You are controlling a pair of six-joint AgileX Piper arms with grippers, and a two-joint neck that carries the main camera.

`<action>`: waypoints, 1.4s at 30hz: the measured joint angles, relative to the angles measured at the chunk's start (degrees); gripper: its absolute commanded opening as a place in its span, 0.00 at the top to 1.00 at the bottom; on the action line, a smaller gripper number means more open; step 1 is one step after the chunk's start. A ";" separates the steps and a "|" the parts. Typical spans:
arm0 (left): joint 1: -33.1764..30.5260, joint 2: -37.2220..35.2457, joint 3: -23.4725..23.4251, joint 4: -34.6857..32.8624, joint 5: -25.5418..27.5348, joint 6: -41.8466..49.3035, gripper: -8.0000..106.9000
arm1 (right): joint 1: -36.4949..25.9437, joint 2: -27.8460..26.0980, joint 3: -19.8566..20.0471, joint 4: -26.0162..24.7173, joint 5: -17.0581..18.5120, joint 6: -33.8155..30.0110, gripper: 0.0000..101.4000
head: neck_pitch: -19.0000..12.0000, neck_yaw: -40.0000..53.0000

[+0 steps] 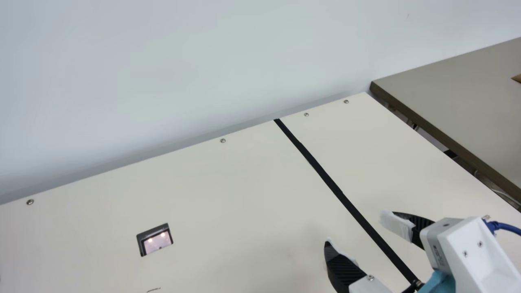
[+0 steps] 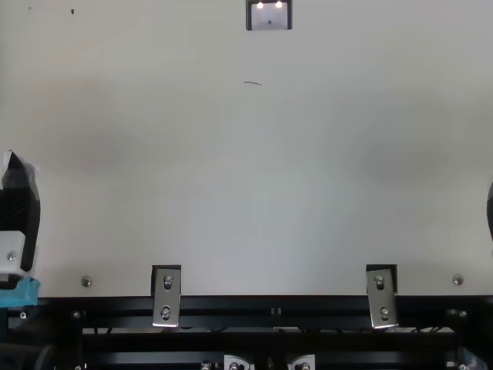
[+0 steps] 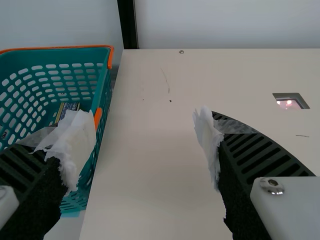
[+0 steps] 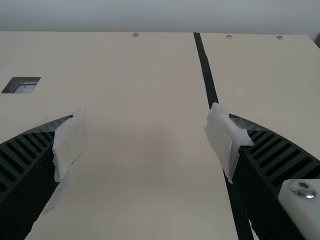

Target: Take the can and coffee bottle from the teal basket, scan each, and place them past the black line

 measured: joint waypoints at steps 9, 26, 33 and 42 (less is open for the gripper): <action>0.00 0.00 0.00 0.00 0.00 0.00 0.15 | 0.00 0.00 0.00 0.00 0.00 0.00 0.00 | 0.29 0.00; 0.00 0.00 0.00 0.00 0.00 0.00 0.15 | 0.00 0.00 0.00 0.00 0.00 0.00 0.00 | 0.00 0.00; 0.00 0.00 0.00 0.00 0.00 0.00 0.15 | 0.00 0.00 0.00 0.00 0.00 0.00 0.00 | 0.29 0.00; 0.00 0.00 0.00 0.00 0.00 0.00 0.15 | 0.00 2.65 -6.94 -0.84 2.65 0.05 0.00 | 0.00 0.00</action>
